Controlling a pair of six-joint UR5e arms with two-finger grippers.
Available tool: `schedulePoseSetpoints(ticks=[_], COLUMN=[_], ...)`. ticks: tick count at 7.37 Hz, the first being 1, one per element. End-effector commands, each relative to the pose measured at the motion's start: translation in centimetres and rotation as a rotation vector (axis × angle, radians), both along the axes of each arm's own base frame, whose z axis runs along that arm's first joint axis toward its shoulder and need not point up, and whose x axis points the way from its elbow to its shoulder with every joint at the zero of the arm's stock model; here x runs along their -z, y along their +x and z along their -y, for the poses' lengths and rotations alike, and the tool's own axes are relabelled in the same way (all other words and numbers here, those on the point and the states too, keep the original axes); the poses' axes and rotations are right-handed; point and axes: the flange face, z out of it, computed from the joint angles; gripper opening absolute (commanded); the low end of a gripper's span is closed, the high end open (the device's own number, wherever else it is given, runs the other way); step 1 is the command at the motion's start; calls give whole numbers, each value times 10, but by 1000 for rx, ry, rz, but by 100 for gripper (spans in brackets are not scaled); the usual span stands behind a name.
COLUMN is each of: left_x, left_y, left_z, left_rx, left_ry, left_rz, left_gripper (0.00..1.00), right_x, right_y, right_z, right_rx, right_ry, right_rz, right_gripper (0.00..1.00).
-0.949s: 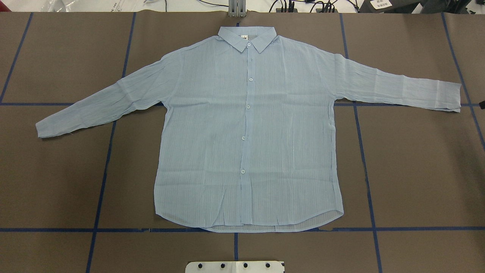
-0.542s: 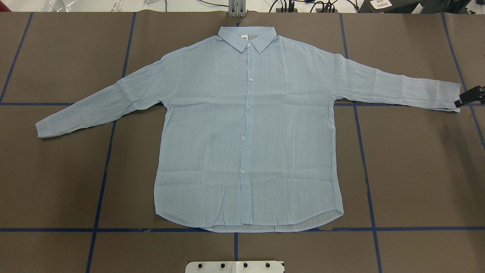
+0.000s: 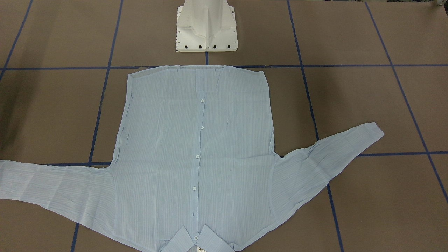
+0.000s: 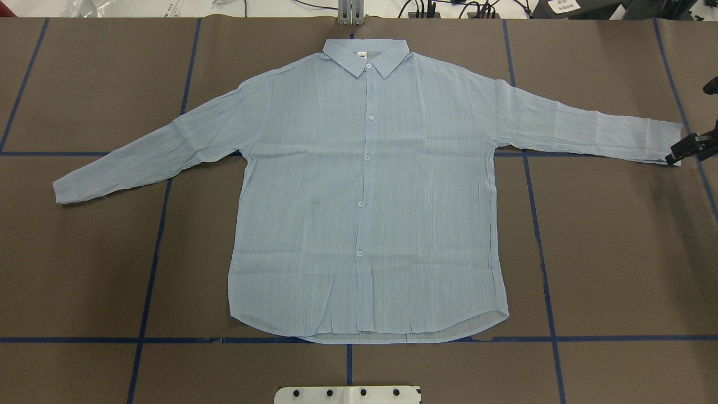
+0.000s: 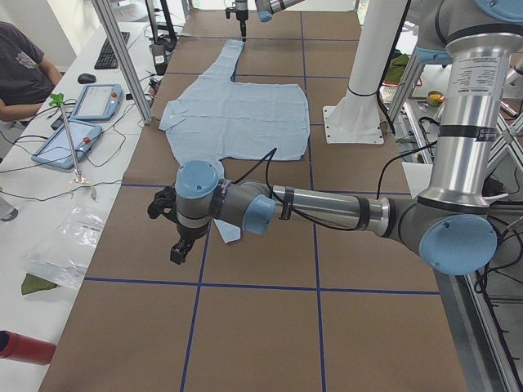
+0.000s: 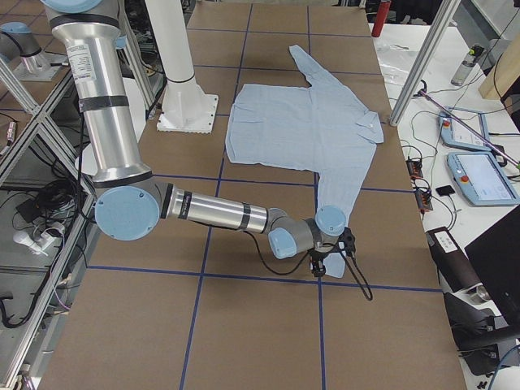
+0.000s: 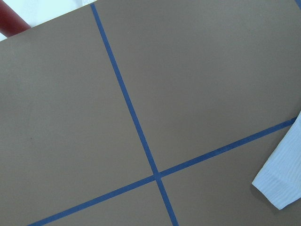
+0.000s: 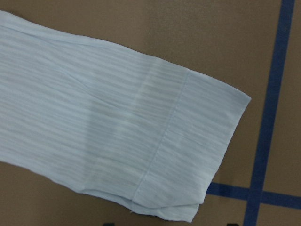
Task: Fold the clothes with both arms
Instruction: 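Grasp the sleeve cuff nearest the right gripper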
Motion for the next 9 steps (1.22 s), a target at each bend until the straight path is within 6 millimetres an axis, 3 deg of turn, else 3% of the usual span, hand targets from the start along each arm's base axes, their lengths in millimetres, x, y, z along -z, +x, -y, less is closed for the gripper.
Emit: schedulePoseSetpoints(ticks=[1, 9], left_x=[-1, 1], left_y=[0, 1], left_z=[0, 1], left_rx=[1, 1], left_ry=[-2, 0], left_rz=[-2, -1], left_gripper=[100, 100], right_x=[0, -6], right_y=[-6, -14], right_z=[16, 13], right_rx=[-7, 12], right_ry=[29, 10], right_rz=[-68, -79], right_gripper=[76, 67])
